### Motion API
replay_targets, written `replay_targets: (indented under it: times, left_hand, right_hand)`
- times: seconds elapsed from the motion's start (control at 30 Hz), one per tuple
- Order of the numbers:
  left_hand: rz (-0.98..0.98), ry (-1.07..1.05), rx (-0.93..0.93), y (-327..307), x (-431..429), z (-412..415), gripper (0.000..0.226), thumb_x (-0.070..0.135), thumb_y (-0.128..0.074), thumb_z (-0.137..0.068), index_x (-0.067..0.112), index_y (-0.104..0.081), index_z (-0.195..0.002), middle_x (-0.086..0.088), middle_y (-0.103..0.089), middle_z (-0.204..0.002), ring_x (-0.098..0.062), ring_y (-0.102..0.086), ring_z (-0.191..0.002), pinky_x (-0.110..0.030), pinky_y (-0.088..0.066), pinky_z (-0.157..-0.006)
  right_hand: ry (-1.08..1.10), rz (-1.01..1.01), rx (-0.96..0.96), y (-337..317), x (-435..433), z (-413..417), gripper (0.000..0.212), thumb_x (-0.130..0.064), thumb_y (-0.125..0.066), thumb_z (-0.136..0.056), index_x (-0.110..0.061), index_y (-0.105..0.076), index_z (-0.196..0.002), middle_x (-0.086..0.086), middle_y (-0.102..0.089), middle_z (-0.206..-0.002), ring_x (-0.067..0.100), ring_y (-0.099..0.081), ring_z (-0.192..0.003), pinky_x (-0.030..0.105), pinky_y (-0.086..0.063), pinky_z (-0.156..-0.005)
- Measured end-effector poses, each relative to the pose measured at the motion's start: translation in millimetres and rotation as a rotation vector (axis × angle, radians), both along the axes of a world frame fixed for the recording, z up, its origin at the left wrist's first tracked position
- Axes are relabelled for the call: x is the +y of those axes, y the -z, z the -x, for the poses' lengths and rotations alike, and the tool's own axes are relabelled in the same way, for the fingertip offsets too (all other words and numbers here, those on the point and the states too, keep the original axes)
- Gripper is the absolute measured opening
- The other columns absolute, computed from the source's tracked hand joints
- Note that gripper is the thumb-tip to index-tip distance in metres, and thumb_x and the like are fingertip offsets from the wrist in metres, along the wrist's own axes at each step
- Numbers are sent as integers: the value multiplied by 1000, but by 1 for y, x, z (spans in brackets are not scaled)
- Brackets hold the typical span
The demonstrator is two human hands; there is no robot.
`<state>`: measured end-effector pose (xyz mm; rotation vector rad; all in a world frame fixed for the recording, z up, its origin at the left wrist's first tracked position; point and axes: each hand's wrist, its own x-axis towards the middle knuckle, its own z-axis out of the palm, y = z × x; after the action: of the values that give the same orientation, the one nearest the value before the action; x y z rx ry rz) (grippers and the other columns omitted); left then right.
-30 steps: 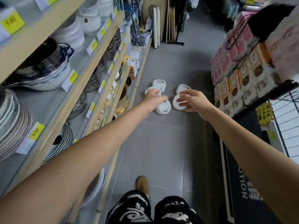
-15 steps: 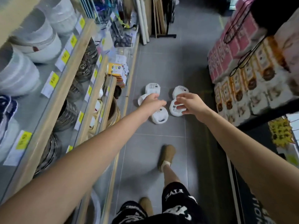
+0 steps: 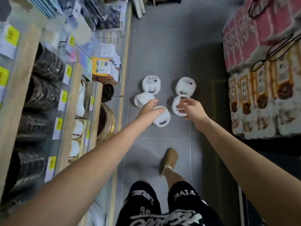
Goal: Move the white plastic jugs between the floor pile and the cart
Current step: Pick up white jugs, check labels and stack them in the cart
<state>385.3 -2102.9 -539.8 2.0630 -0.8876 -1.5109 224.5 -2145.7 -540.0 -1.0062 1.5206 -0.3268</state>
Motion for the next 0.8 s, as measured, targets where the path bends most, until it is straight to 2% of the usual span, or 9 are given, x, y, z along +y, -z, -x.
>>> replay_targets:
  times: [0.13,0.27,0.37,0.43,0.47,0.57,0.67,0.73,0.8]
  left_hand:
    - [-54,41,-20,43,-31,-6,59,14,-63,-89,12,-40,-142,-3,-42,-147,-15,-41,-132,-17,-30,-96]
    - [-127,105,-14,92,-63,-13,64,21,-68,-83,14,-42,-141,0,-43,-143,-13,-42,-130,-12,-30,-91]
    - [-179,173,-33,138,-84,-20,73,31,-68,-76,15,-40,-143,-4,-41,-147,-17,-41,-132,-26,-31,-109]
    - [-214,212,-45,179,-97,-26,83,40,-63,-67,18,-41,-143,-2,-42,-146,-17,-42,-132,-36,-33,-112]
    - [-221,227,-58,197,-105,-28,86,44,-61,-64,20,-40,-143,0,-43,-146,-16,-43,-132,-39,-34,-112]
    - [-252,291,-90,262,-124,-39,82,43,-66,-70,23,-38,-145,3,-39,-148,-16,-41,-133,-42,-34,-112]
    - [-265,350,-85,329,-138,-44,83,43,-67,-72,22,-36,-146,1,-38,-148,-17,-41,-133,-41,-34,-112]
    - [-278,389,-87,377,-143,-46,78,36,-67,-81,20,-31,-148,0,-33,-152,-18,-36,-136,-40,-31,-114]
    - [-279,423,-101,426,-144,-46,75,32,-66,-86,19,-29,-149,-2,-28,-154,-19,-31,-140,-38,-28,-115]
  right_hand:
    - [79,-66,-1,44,-25,-4,28,-15,-53,-94,-9,-60,-120,12,-65,-110,18,-59,-90,26,-45,-64]
    - [180,-150,4,102,-46,-15,20,-16,-57,-91,-13,-62,-111,6,-62,-102,18,-55,-92,30,-42,-77]
    - [258,-227,3,153,-58,-25,23,-15,-59,-90,-14,-60,-113,2,-60,-102,16,-54,-95,31,-41,-84]
    - [299,-264,19,190,-61,-32,19,-15,-59,-91,-14,-59,-110,1,-60,-98,17,-54,-95,32,-42,-85]
    - [318,-279,23,210,-63,-36,24,-17,-59,-91,-14,-59,-115,2,-60,-101,18,-55,-98,33,-43,-87]
    - [379,-331,48,275,-67,-47,39,-20,-60,-92,-13,-54,-129,5,-60,-114,19,-55,-102,34,-44,-90]
    - [432,-377,58,340,-67,-56,41,-18,-58,-94,-10,-50,-133,5,-57,-114,18,-53,-101,31,-41,-86]
    - [445,-400,65,386,-67,-61,44,-16,-58,-94,-9,-47,-135,6,-57,-113,18,-51,-99,29,-41,-83]
    - [443,-410,92,433,-64,-65,48,-16,-59,-93,-8,-45,-138,11,-57,-120,18,-51,-100,26,-41,-80]
